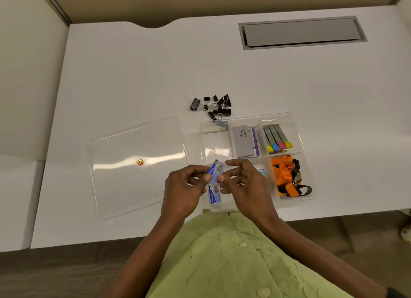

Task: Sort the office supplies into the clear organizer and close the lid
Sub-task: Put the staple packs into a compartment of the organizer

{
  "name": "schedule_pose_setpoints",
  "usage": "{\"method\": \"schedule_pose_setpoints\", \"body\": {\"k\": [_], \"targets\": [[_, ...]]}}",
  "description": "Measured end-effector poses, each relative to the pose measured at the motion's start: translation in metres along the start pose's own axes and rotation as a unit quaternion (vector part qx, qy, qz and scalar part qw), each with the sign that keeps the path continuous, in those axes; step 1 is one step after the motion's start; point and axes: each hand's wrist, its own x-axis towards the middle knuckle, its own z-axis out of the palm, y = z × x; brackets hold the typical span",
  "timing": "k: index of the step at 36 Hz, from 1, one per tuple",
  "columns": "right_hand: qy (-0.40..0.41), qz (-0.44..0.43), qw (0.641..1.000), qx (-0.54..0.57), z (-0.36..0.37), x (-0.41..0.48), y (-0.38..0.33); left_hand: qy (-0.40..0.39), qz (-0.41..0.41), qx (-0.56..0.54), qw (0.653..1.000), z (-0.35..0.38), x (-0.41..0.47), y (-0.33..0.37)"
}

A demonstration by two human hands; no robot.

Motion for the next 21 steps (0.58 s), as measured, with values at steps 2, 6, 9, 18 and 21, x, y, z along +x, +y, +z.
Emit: {"method": "schedule_pose_setpoints", "body": {"k": [2, 6, 9, 18, 21], "targets": [[0.015, -0.013, 0.999, 0.026, 0.000, 0.002, 0.001, -0.028, -0.005, -0.005, 1.000, 0.004, -0.001, 0.004], [0.034, -0.036, 0.999, 0.012, -0.006, 0.007, 0.005, -0.046, -0.011, 0.024, 0.999, 0.006, -0.001, 0.008], [0.038, -0.056, 0.994, -0.087, -0.010, 0.010, 0.009, -0.012, -0.005, 0.101, 0.995, 0.004, 0.001, 0.005], [-0.076, -0.102, 0.895, -0.426, 0.004, 0.006, 0.020, 0.014, -0.082, 0.193, 0.978, 0.004, 0.014, -0.018], [-0.114, -0.084, 0.862, -0.487, 0.020, 0.008, 0.021, 0.010, -0.092, 0.183, 0.979, 0.006, 0.016, -0.020]]}}
